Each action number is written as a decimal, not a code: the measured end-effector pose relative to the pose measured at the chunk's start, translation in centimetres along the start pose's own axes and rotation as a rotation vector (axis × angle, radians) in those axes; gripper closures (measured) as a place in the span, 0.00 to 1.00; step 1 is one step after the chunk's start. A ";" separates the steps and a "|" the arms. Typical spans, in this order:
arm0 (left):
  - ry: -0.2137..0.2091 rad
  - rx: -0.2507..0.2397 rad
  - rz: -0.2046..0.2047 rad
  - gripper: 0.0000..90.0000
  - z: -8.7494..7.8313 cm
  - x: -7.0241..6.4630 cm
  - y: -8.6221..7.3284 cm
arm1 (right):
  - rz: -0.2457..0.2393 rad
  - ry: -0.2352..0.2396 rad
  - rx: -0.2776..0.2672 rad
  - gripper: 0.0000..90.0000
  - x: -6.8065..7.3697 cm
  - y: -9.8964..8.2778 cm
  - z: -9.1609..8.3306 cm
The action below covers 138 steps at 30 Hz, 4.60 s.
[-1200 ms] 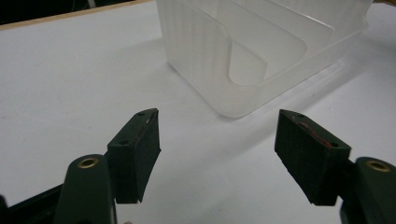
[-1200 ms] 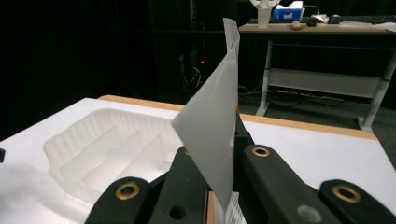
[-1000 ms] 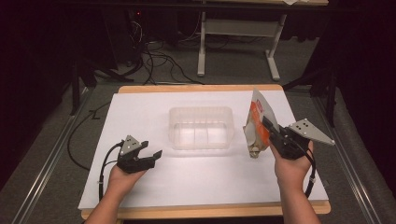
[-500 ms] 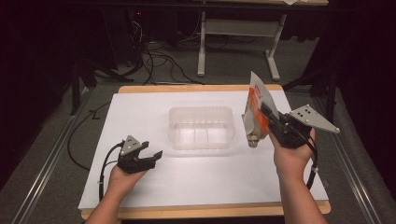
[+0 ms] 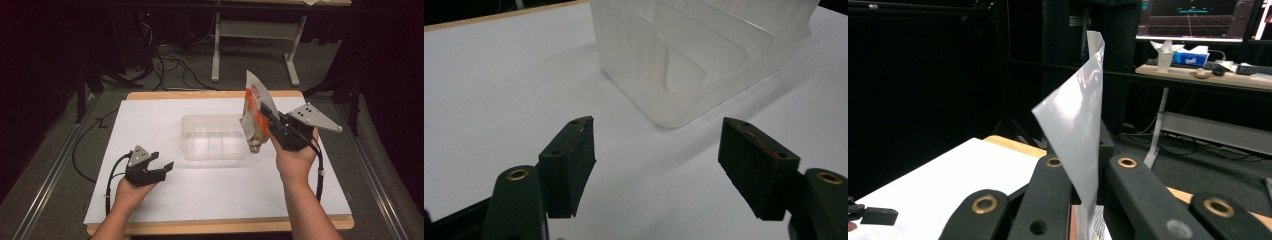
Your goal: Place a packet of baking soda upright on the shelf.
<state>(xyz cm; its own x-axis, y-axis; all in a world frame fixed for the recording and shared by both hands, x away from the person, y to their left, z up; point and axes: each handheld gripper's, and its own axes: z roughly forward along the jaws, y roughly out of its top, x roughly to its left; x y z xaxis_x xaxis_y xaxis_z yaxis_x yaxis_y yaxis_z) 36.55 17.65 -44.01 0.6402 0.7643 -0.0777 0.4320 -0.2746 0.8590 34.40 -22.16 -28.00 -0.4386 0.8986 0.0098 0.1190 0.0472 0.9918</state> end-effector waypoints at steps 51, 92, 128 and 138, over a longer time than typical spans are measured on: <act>-0.045 -0.007 0.008 0.33 -0.1 0.2 0.2 | -0.008 0.014 0.103 1.00 4.9 -4.2 11.7; -0.047 0.011 0.020 0.33 0.2 0.2 0.2 | 0.012 0.033 0.125 1.00 5.4 -8.3 13.1; -0.055 0.020 0.027 0.33 0.3 0.0 0.2 | 0.036 0.065 0.153 1.00 5.9 -11.3 11.8; -0.054 0.017 0.027 0.33 0.2 0.0 0.2 | 0.026 0.069 0.164 0.98 5.9 -11.1 11.4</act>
<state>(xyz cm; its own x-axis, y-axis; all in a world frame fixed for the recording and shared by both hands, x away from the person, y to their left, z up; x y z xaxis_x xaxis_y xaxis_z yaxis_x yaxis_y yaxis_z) 36.80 17.49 -43.97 0.6852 0.7237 -0.0824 0.4249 -0.3052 0.8523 40.65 -12.45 -40.44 -0.4929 0.8687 0.0496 0.2725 0.1000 0.9569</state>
